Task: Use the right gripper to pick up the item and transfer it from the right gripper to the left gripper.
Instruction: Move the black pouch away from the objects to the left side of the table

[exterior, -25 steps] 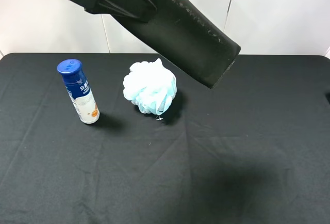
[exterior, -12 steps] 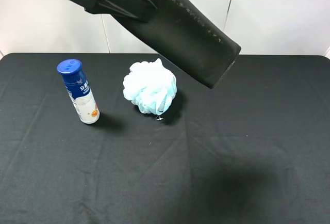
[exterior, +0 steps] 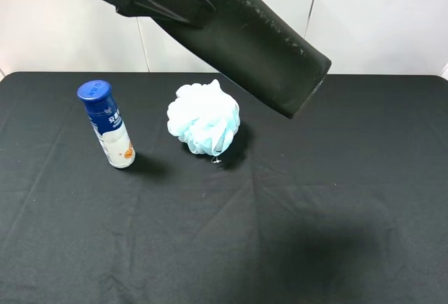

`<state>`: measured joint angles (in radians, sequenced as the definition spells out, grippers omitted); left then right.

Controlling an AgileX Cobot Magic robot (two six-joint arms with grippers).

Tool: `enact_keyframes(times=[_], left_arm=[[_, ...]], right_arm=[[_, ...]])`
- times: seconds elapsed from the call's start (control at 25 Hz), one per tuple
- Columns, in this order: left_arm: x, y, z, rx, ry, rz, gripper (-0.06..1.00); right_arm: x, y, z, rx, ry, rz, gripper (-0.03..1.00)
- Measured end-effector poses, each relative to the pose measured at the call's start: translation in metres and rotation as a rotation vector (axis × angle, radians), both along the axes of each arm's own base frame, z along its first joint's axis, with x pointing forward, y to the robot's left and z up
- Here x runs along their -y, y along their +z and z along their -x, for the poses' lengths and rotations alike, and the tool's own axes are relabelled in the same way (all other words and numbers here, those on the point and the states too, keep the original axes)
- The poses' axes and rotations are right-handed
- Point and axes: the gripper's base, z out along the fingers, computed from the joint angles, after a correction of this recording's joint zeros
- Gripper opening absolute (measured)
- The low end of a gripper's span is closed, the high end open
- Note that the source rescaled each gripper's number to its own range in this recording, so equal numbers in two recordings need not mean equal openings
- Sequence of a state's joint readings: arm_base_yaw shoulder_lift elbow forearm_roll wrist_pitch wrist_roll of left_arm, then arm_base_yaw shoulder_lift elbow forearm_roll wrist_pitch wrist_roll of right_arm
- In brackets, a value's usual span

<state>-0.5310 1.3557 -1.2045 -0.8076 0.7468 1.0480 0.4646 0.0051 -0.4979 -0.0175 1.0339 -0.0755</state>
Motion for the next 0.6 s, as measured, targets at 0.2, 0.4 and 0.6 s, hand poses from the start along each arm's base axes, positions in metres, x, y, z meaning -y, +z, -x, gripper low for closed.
enact_keyframes(times=[0.2,0.4,0.6], left_arm=[[0.0,0.0,0.0,0.001,-0.001,0.0,0.01],[0.0,0.0,0.0,0.001,-0.001,0.0,0.01],[0.0,0.0,0.0,0.001,-0.001,0.0,0.01]], right_arm=[[0.0006,0.0002,0.0012,0.011,0.0,-0.006,1.0],[0.0006,0.0004,0.0012,0.013,0.0,-0.007,1.0],[0.0004,0.0008,0.0011,0.017,-0.035,-0.009,1.0]])
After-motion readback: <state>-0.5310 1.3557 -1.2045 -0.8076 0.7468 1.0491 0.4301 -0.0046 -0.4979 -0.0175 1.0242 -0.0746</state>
